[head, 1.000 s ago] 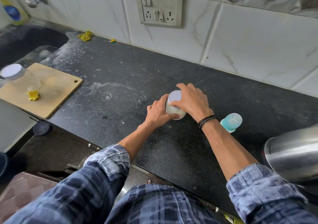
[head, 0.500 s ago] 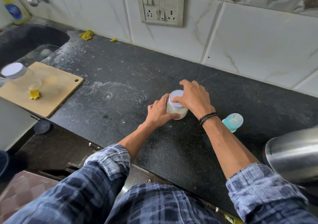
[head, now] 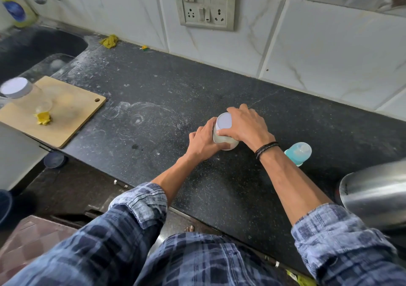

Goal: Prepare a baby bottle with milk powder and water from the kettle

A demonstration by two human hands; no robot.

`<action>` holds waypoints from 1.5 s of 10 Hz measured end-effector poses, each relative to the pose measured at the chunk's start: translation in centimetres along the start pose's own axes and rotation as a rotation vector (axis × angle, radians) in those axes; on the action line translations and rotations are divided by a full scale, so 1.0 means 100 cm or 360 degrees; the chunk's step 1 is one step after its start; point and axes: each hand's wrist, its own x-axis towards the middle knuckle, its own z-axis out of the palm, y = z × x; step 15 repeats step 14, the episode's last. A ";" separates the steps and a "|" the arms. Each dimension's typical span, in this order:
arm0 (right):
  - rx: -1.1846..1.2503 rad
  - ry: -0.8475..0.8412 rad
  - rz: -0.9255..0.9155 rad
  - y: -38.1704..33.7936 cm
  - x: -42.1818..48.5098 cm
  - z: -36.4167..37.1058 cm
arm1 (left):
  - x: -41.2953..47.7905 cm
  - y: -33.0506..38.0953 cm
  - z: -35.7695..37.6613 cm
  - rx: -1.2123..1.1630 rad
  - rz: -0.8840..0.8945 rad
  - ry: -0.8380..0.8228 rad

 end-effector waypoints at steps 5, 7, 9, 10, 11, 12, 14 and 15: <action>0.0097 0.0107 0.0097 -0.003 0.009 0.009 | -0.005 0.000 0.004 -0.0044 0.0078 0.0101; 0.0137 0.0167 0.0184 -0.010 0.011 0.012 | -0.005 0.000 0.000 0.0010 0.0145 0.0125; 0.0188 0.0226 0.0262 -0.015 0.012 0.015 | -0.003 -0.002 0.001 0.0086 0.0158 0.0111; 0.0198 0.0237 0.0296 -0.016 0.010 0.016 | -0.003 -0.001 -0.002 0.0136 0.0197 0.0098; 0.0218 0.0217 0.0305 -0.016 0.008 0.015 | -0.003 -0.003 -0.005 0.0155 0.0237 0.0085; 0.0230 0.0158 0.0296 -0.013 0.004 0.011 | -0.002 -0.003 -0.005 0.0115 0.0216 0.0057; 0.0388 0.0349 0.0467 0.014 -0.015 0.003 | -0.006 -0.012 -0.006 0.0038 0.0044 -0.0071; 0.0388 0.0349 0.0467 0.014 -0.015 0.003 | -0.006 -0.012 -0.006 0.0038 0.0044 -0.0071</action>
